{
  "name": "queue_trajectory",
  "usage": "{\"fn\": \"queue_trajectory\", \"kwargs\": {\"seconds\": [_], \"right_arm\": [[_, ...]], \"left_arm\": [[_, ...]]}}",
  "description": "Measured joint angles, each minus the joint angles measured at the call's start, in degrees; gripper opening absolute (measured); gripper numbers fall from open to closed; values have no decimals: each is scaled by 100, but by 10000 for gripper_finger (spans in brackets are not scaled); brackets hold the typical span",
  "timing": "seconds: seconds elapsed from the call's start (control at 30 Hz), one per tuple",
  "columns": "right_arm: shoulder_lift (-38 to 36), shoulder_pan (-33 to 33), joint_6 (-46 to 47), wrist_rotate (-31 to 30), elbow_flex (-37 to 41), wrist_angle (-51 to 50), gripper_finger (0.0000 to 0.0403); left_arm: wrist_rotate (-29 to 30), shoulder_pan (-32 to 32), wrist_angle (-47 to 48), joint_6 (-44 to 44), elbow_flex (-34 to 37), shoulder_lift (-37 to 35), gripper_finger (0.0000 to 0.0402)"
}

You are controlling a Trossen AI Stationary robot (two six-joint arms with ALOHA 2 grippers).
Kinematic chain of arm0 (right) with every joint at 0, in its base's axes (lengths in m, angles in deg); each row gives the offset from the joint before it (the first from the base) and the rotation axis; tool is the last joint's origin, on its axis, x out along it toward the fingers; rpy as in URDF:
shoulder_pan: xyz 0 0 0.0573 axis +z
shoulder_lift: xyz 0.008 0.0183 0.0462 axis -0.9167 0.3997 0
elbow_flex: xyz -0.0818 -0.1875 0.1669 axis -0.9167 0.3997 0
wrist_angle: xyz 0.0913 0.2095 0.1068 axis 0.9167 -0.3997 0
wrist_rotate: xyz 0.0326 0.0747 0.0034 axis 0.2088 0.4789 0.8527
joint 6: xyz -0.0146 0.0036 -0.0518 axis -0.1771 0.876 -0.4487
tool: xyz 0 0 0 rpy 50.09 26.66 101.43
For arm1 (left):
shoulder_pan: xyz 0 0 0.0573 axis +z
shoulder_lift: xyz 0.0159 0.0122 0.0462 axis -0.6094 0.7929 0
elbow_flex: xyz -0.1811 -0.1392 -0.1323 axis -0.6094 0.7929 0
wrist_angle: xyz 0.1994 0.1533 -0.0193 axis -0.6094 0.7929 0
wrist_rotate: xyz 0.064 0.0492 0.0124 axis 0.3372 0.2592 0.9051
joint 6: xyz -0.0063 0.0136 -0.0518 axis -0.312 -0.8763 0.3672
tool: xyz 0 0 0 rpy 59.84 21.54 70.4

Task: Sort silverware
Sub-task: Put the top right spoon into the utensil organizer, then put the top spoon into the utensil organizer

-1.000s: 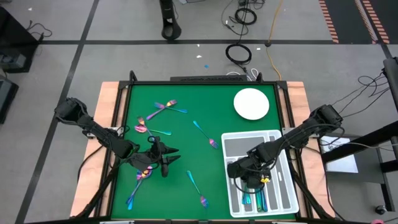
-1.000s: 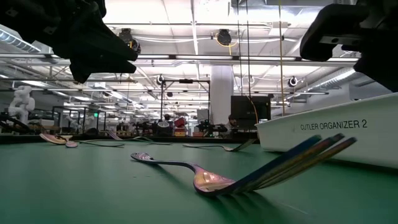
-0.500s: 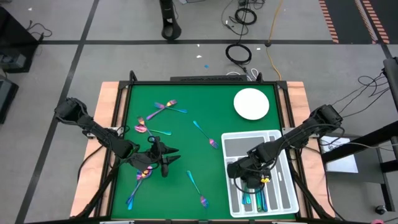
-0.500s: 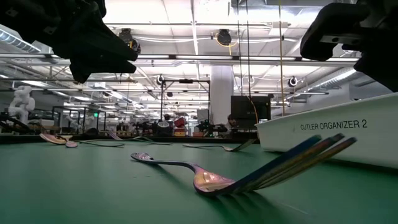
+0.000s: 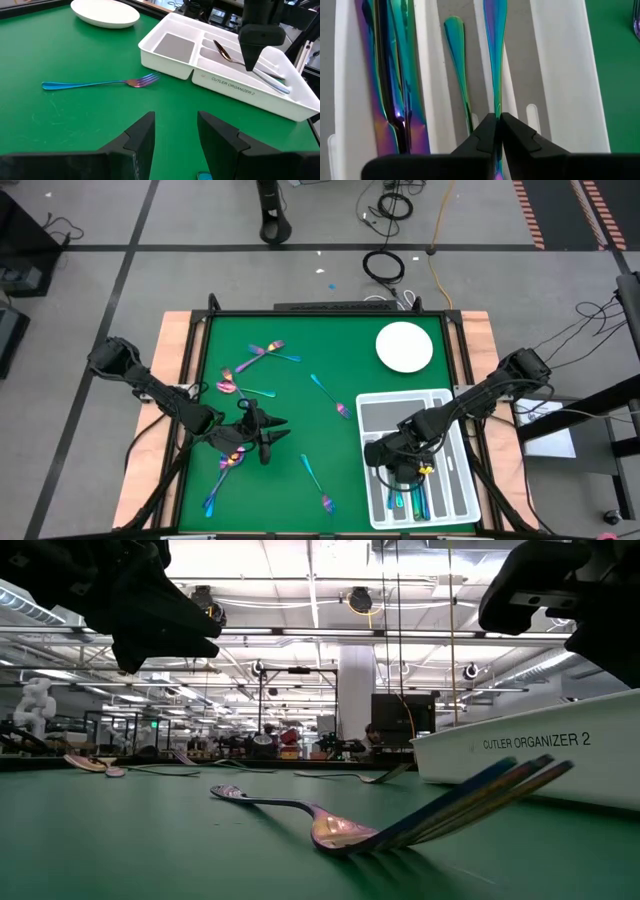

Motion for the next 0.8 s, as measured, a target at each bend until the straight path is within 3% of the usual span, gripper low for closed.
{"fn": "queue_trajectory", "kwargs": {"seconds": [0.47,0.8], "right_arm": [[0,0,133,9,0,136,25],[0,169,-389,81,0,2,85]], "left_arm": [[0,0,-3,9,0,0,148],[-2,0,-24,167,0,0,148]]}}
